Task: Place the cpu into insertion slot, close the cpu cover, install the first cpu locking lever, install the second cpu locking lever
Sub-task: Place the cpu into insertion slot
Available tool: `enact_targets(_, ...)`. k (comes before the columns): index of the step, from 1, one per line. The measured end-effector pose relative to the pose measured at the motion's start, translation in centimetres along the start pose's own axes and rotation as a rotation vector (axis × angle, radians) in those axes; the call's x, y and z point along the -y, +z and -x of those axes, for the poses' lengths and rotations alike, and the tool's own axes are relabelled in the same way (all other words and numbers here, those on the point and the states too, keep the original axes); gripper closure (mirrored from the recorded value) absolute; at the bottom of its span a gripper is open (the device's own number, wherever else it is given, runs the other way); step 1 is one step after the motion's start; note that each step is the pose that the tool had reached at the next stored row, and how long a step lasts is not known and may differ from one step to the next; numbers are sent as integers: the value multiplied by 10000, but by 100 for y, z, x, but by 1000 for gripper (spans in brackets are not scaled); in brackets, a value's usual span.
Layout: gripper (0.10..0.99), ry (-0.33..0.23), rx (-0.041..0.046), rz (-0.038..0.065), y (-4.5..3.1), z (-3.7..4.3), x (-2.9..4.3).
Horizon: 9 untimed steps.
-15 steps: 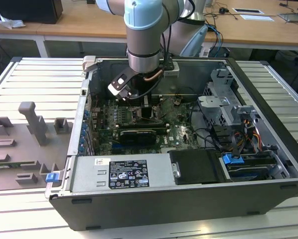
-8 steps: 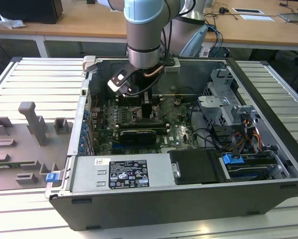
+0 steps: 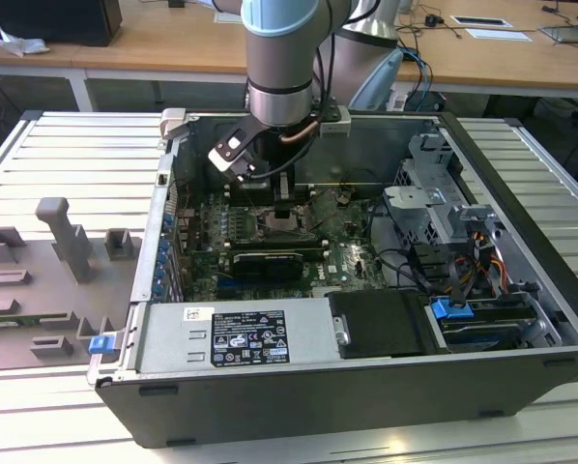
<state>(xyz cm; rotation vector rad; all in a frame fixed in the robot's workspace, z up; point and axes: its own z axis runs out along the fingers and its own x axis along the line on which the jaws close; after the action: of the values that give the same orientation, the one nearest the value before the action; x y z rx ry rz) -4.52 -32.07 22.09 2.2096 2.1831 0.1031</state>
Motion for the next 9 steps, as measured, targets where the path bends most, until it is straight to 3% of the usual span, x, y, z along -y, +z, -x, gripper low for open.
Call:
enact_targets(2, 980, 0, -1, 0, -8, -1, -1)
enact_targets(9, 980, -1, -3, 1, -36, -1, -3)
